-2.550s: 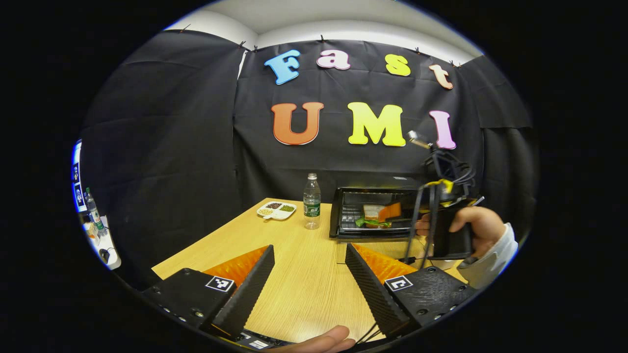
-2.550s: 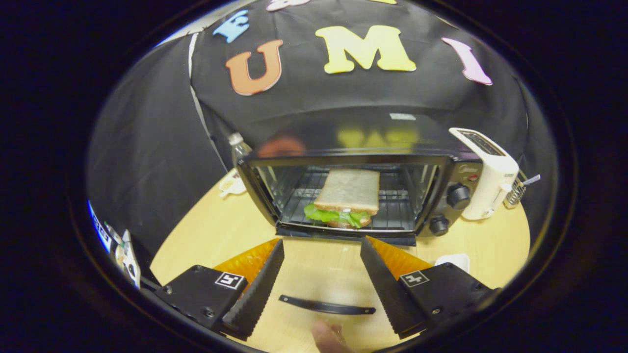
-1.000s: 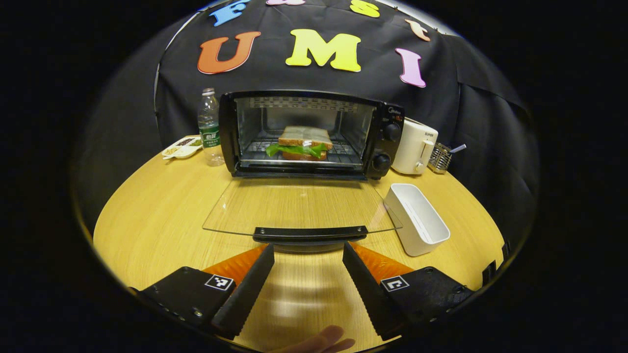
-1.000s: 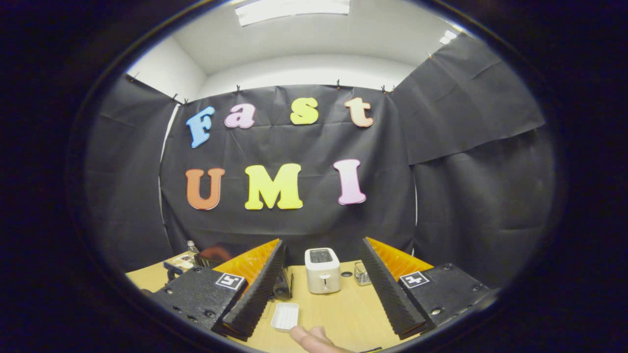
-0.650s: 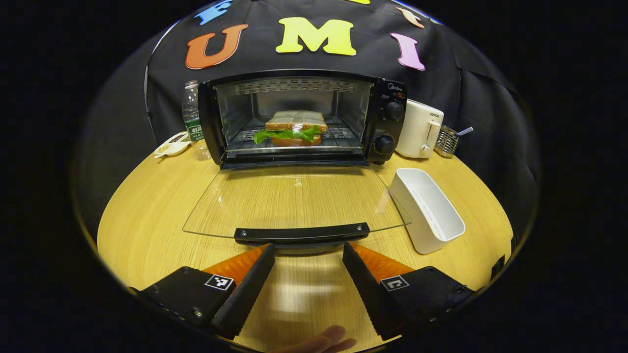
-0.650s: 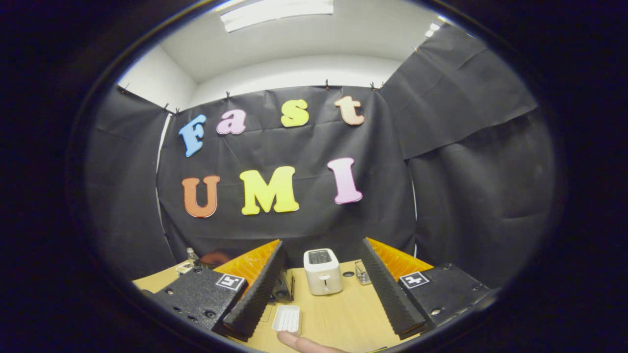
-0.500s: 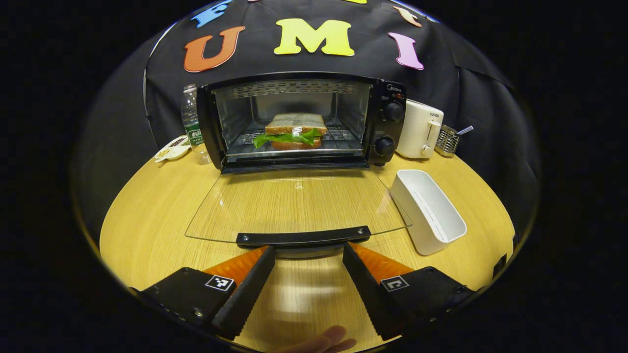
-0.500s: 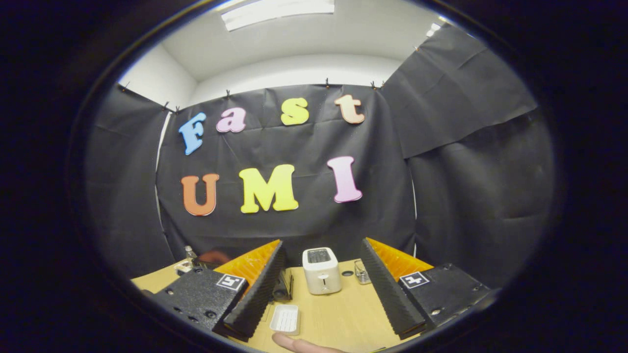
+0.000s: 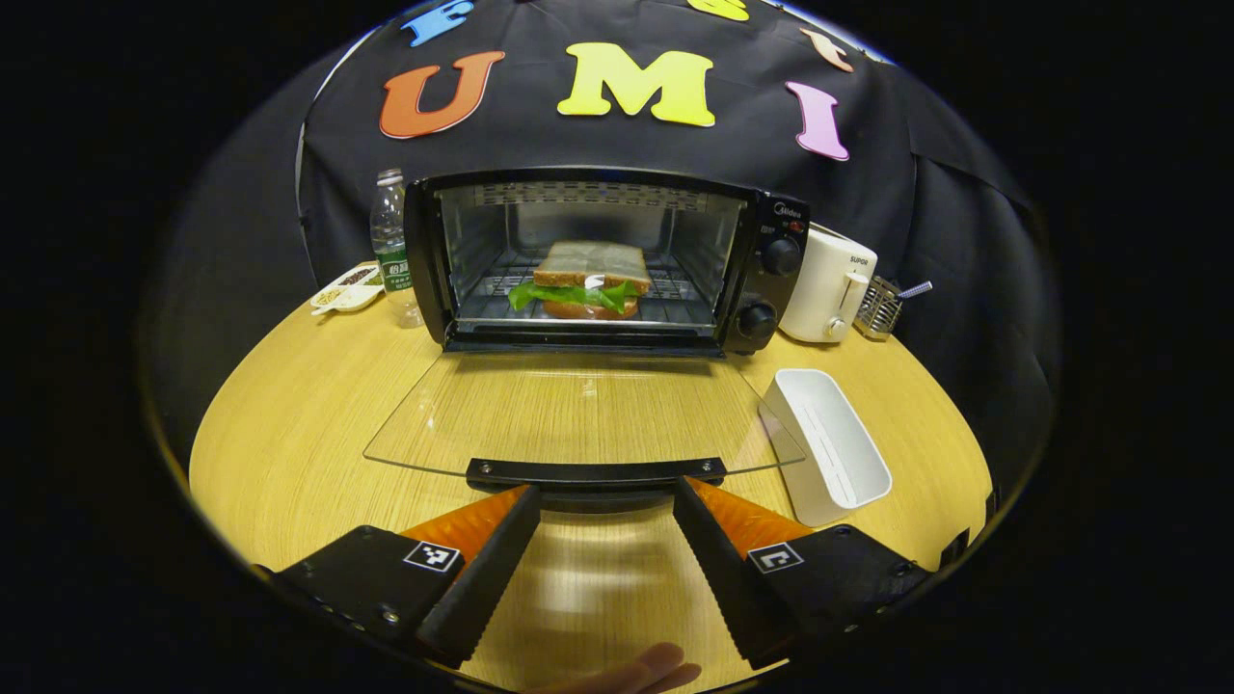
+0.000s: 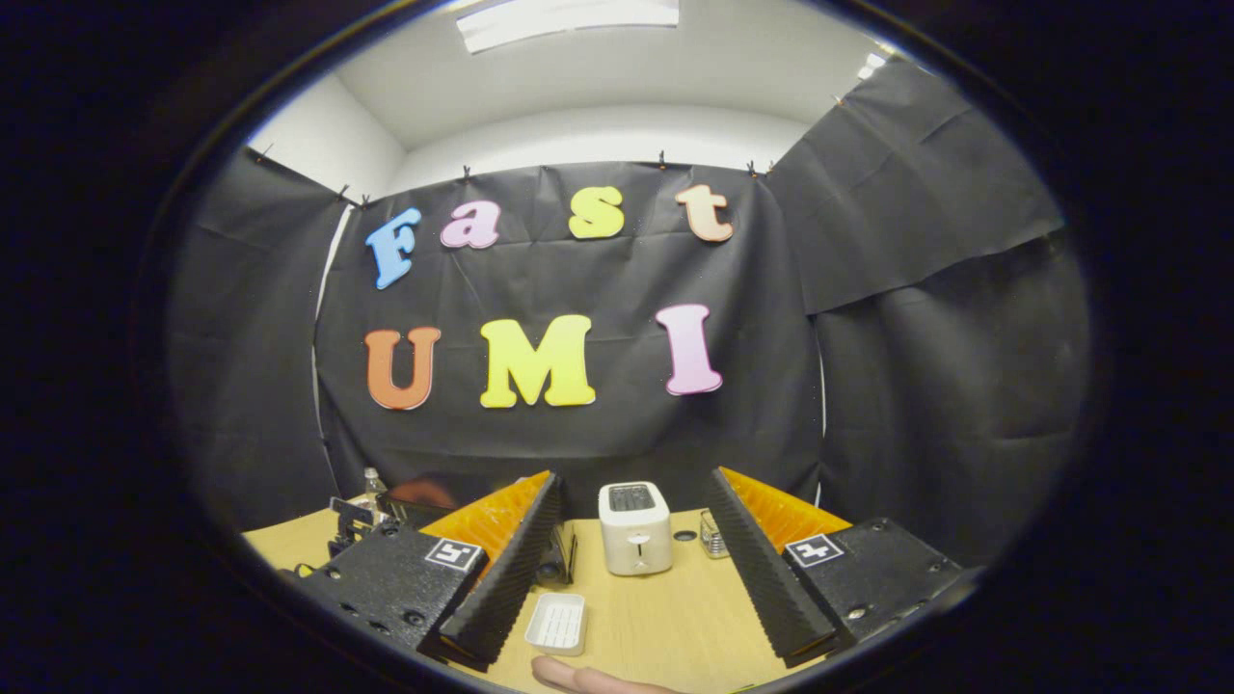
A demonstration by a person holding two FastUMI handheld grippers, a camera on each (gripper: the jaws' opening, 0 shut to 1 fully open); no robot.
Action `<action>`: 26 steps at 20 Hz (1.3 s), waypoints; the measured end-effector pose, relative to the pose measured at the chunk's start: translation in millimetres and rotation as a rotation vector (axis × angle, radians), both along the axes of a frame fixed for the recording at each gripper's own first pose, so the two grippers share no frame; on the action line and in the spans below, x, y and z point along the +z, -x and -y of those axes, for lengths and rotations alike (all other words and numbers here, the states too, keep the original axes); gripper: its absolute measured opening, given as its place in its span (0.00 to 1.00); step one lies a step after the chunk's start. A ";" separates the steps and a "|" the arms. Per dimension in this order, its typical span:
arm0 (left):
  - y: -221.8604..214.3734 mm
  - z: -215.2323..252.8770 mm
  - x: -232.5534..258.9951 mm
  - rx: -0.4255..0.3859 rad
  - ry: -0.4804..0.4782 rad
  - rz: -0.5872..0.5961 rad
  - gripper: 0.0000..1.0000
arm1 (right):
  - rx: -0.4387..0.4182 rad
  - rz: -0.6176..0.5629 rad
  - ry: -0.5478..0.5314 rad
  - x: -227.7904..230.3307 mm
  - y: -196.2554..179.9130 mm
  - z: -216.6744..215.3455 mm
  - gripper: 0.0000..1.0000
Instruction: Open the electric oven with the left hand, put the food in, and close the electric oven.
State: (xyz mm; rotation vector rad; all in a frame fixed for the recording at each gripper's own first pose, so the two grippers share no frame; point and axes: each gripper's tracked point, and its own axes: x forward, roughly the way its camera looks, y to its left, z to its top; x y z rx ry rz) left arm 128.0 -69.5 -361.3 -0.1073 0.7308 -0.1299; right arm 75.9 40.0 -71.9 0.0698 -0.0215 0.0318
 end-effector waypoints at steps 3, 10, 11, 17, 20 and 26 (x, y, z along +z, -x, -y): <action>-4.3 -0.6 14.6 -0.003 -0.010 0.039 0.93 | -0.004 -0.020 -0.009 -4.5 -1.3 3.6 0.88; -25.7 -4.1 50.2 0.012 -0.048 0.152 0.93 | -0.027 -0.037 -0.018 -9.0 1.8 16.1 0.87; -28.4 -5.2 54.4 0.020 -0.053 0.163 0.93 | -0.038 -0.039 -0.020 -5.0 10.2 20.2 0.87; -50.8 -11.1 80.4 0.043 -0.051 0.225 0.93 | -0.062 -0.070 -0.040 -12.7 14.5 35.4 0.88; -65.9 -14.6 88.8 0.041 -0.061 0.259 0.93 | -0.078 -0.071 -0.048 -13.1 17.8 44.0 0.99; -106.4 -11.1 108.3 0.044 -0.013 0.360 0.96 | -0.092 -0.090 -0.071 -17.0 32.2 50.3 0.88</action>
